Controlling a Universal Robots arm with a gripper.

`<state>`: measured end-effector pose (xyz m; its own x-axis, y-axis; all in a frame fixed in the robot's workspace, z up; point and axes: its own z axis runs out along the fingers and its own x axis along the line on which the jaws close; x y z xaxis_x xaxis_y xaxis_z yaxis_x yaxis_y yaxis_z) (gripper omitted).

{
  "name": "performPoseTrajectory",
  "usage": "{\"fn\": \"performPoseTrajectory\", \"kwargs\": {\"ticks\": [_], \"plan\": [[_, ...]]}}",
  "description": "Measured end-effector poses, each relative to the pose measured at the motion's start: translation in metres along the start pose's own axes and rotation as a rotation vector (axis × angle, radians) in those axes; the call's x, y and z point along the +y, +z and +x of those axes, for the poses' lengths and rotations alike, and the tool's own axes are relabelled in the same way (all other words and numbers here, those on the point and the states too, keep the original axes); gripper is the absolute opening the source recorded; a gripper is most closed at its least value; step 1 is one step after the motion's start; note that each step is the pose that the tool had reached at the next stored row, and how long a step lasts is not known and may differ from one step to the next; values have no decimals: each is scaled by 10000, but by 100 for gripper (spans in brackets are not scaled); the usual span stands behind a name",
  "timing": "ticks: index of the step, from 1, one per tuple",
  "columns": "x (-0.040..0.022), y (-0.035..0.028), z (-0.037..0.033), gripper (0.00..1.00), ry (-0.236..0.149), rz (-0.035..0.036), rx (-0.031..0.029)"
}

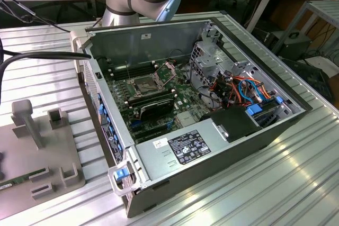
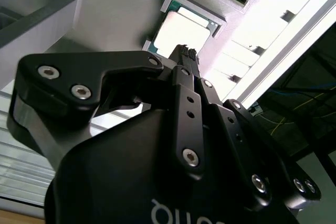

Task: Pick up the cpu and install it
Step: 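Pick up the cpu and move it towards the insertion slot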

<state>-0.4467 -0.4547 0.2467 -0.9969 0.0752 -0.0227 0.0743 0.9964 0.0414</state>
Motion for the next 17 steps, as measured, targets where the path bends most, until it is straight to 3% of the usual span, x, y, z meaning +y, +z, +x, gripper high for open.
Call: {"fn": "performPoseTrajectory", "kwargs": {"ticks": [4, 5, 9, 17], "plan": [[0, 0, 0, 36, -1, 0, 0], [0, 1, 0, 36, 0, 0, 0], [0, 1, 0, 54, 0, 0, 0], [0, 3, 0, 54, 0, 0, 0]]}}
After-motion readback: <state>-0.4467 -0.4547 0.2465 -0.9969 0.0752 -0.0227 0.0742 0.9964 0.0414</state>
